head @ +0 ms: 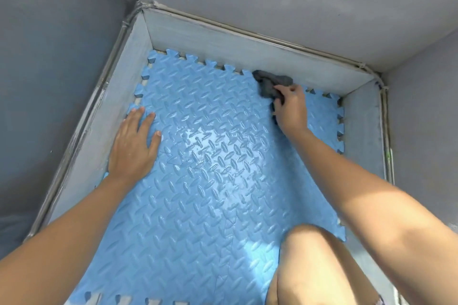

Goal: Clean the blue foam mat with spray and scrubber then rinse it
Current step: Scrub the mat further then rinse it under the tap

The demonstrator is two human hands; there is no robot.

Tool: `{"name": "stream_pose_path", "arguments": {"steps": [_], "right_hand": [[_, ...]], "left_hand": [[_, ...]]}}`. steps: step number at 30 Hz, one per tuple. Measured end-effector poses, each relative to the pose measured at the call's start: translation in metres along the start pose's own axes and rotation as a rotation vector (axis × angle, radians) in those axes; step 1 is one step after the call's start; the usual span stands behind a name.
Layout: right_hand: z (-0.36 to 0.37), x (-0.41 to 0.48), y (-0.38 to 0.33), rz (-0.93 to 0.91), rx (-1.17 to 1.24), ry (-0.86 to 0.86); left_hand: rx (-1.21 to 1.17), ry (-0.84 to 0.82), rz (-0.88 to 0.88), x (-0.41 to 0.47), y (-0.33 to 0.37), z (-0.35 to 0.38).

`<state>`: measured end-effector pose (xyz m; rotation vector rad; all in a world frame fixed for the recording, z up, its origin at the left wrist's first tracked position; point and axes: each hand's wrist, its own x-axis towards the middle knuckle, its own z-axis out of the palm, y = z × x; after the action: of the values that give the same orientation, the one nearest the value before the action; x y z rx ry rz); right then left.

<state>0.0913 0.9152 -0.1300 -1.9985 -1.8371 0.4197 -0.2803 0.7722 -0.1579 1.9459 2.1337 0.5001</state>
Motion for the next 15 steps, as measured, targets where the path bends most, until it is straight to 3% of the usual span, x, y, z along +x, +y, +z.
{"name": "stream_pose_path", "arguments": {"steps": [4, 7, 9, 12, 15], "right_hand": [[-0.045, -0.016, 0.08, 0.27, -0.08, 0.13], [-0.041, -0.027, 0.078, 0.375, -0.105, 0.152], [-0.024, -0.045, 0.046, 0.285, -0.085, 0.119], [0.007, -0.091, -0.019, -0.003, 0.019, 0.011], [0.02, -0.14, -0.068, -0.418, 0.075, -0.293]], "left_hand": [[0.004, 0.007, 0.007, 0.0, 0.001, -0.001], [-0.007, -0.006, -0.001, -0.001, 0.001, -0.003], [-0.008, -0.005, 0.005, -0.001, 0.0, -0.003], [-0.013, -0.003, -0.004, -0.002, -0.001, -0.001], [-0.028, -0.006, -0.011, -0.003, -0.001, -0.002]]}}
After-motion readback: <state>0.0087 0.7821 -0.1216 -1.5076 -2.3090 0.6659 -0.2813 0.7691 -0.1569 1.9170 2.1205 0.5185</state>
